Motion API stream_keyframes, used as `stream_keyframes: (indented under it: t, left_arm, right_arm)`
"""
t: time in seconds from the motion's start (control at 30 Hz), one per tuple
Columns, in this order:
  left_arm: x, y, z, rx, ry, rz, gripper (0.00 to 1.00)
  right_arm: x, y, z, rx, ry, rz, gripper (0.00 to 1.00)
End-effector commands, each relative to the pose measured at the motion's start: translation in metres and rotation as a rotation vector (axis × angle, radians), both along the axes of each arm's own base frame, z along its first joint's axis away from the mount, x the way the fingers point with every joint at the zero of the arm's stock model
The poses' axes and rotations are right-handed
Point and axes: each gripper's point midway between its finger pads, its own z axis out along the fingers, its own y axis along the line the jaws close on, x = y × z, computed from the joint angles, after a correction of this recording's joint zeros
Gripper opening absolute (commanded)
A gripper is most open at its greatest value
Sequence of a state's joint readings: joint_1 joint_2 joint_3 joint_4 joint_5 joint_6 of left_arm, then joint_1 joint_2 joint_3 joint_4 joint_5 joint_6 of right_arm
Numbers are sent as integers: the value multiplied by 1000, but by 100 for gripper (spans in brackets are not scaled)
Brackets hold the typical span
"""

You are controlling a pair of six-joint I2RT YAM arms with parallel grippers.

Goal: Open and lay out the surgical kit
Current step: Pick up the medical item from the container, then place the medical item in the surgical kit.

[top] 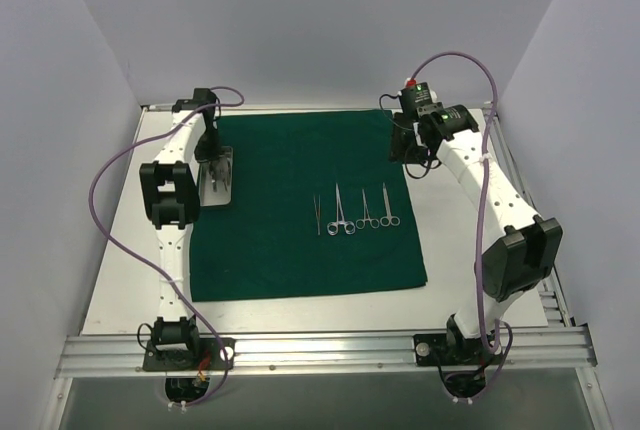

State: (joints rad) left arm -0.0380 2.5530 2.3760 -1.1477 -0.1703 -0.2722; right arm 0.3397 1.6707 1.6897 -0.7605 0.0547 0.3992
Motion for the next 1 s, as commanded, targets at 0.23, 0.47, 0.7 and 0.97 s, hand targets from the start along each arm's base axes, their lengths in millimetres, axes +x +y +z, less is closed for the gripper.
stream_keyframes:
  t: [0.23,0.47,0.7,0.97]
  left_arm:
    - [-24,-32,128,-212,-193,93,2]
    - [-86,-90,210,-577,-298,170,2]
    - [-143,-125,253,-731,-388,148,2]
    - [-185,-144,258,-748,-386,102,2]
  right_arm:
    - [5,47,32,201,-68,138,38]
    - [-15,177,44,427,-75,441,45]
    - [-34,256,74,615,-90,596,44]
    - [-81,306,63,634,-7,728,40]
